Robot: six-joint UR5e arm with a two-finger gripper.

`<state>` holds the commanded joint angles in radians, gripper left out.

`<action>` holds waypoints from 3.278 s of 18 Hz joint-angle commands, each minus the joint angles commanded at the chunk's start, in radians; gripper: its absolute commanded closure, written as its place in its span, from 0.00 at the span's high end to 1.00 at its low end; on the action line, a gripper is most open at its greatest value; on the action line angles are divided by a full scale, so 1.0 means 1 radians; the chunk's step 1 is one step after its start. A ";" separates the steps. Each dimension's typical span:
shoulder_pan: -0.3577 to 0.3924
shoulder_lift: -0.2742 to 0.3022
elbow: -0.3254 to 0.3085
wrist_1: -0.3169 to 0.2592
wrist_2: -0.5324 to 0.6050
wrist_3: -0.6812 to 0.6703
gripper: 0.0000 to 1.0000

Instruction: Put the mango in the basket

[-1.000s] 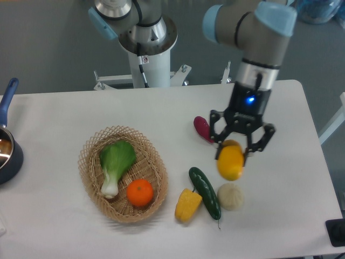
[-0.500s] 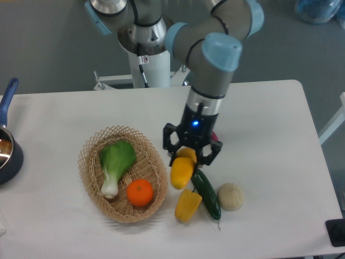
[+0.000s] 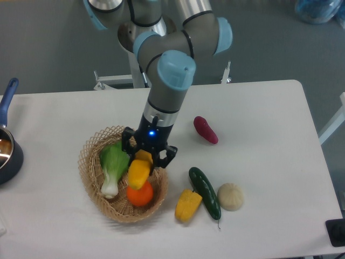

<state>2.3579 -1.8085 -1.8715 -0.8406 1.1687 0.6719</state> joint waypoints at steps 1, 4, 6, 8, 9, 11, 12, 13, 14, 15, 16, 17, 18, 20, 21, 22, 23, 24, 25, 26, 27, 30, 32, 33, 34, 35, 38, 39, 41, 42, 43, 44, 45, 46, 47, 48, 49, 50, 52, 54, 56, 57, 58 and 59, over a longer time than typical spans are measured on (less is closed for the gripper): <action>-0.012 -0.003 -0.002 0.000 0.046 0.003 0.16; -0.072 -0.026 -0.008 -0.002 0.155 0.067 0.16; -0.074 -0.025 -0.020 -0.002 0.158 0.080 0.16; -0.072 -0.022 -0.028 -0.003 0.158 0.089 0.16; -0.072 -0.022 -0.035 -0.003 0.158 0.089 0.16; -0.072 -0.023 -0.040 -0.002 0.160 0.091 0.16; -0.072 -0.023 -0.043 -0.003 0.161 0.100 0.16; -0.072 -0.023 -0.046 -0.003 0.163 0.116 0.16; -0.074 -0.028 -0.049 0.000 0.169 0.133 0.22; -0.074 -0.037 -0.048 0.002 0.178 0.140 0.32; -0.074 -0.037 -0.046 0.003 0.183 0.141 0.42; -0.072 -0.035 -0.043 0.003 0.183 0.143 0.55; -0.071 -0.034 -0.043 0.003 0.183 0.143 0.75; -0.071 -0.034 -0.034 0.003 0.186 0.137 1.00; -0.066 -0.032 -0.032 0.003 0.187 0.138 1.00; -0.063 -0.029 -0.032 0.003 0.189 0.138 1.00; -0.057 -0.029 -0.025 0.003 0.193 0.138 1.00; -0.055 -0.029 -0.005 -0.002 0.204 0.135 1.00; -0.052 -0.032 0.020 -0.008 0.219 0.132 1.00; -0.049 -0.032 0.034 -0.012 0.236 0.130 1.00; -0.040 -0.028 0.038 -0.011 0.253 0.130 1.00; 0.033 0.021 0.078 -0.009 0.266 0.124 1.00; 0.090 0.040 0.141 -0.008 0.258 0.111 1.00; 0.112 0.040 0.181 -0.008 0.256 0.107 1.00; 0.141 0.040 0.216 -0.008 0.256 0.110 1.00; 0.167 0.038 0.253 -0.008 0.261 0.124 1.00; 0.207 0.020 0.365 -0.017 0.267 0.146 1.00; 0.234 0.020 0.383 -0.026 0.267 0.164 1.00; 0.283 0.028 0.403 -0.069 0.266 0.265 1.00; 0.303 0.040 0.402 -0.104 0.266 0.335 1.00; 0.326 0.070 0.399 -0.141 0.266 0.409 1.00; 0.366 0.090 0.394 -0.188 0.266 0.502 1.00; 0.400 0.107 0.394 -0.242 0.266 0.616 1.00; 0.426 0.124 0.393 -0.292 0.266 0.723 1.00; 0.449 0.135 0.393 -0.329 0.266 0.820 1.00; 0.475 0.152 0.385 -0.350 0.266 0.891 1.00; 0.489 0.162 0.371 -0.354 0.266 0.935 1.00; 0.497 0.176 0.359 -0.353 0.266 0.960 1.00; 0.523 0.193 0.339 -0.354 0.259 0.965 1.00; 0.526 0.199 0.334 -0.356 0.262 0.966 1.00; 0.526 0.204 0.319 -0.353 0.266 0.966 1.00; 0.526 0.205 0.318 -0.350 0.264 0.966 1.00; 0.526 0.207 0.314 -0.348 0.264 0.966 1.00; 0.526 0.206 0.316 -0.348 0.263 0.966 1.00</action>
<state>2.8839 -1.6030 -1.5555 -1.1888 1.4312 1.6383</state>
